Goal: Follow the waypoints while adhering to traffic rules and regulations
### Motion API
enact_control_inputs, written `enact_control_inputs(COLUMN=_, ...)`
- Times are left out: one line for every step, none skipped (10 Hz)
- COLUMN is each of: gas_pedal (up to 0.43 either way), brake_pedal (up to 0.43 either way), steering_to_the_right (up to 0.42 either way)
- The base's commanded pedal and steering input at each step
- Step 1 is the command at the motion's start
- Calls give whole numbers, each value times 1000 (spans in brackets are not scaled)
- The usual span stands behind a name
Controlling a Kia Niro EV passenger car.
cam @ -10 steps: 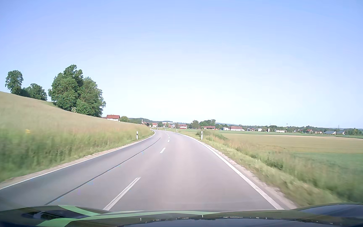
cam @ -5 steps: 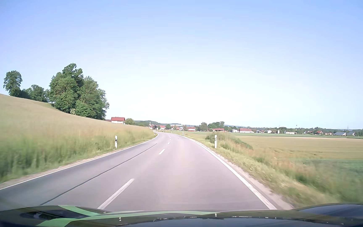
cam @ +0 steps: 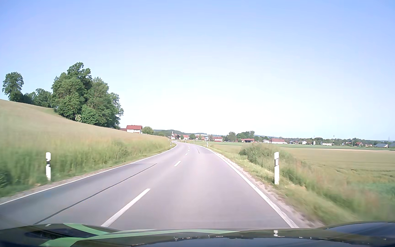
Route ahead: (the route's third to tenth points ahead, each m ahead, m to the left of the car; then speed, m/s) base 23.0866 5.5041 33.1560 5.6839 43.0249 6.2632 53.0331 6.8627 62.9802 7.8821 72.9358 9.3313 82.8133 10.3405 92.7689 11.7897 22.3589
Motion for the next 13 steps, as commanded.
enact_control_inputs(gas_pedal=157, brake_pedal=0, steering_to_the_right=-18)
enact_control_inputs(gas_pedal=157, brake_pedal=0, steering_to_the_right=-17)
enact_control_inputs(gas_pedal=157, brake_pedal=0, steering_to_the_right=-15)
enact_control_inputs(gas_pedal=157, brake_pedal=0, steering_to_the_right=-15)
enact_control_inputs(gas_pedal=157, brake_pedal=0, steering_to_the_right=-15)
enact_control_inputs(gas_pedal=157, brake_pedal=0, steering_to_the_right=-15)
enact_control_inputs(gas_pedal=157, brake_pedal=0, steering_to_the_right=-15)
enact_control_inputs(gas_pedal=157, brake_pedal=0, steering_to_the_right=-15)
enact_control_inputs(gas_pedal=157, brake_pedal=0, steering_to_the_right=-15)
enact_control_inputs(gas_pedal=157, brake_pedal=0, steering_to_the_right=-15)
enact_control_inputs(gas_pedal=169, brake_pedal=0, steering_to_the_right=-15)
enact_control_inputs(gas_pedal=177, brake_pedal=0, steering_to_the_right=-13)
enact_control_inputs(gas_pedal=189, brake_pedal=0, steering_to_the_right=-11)
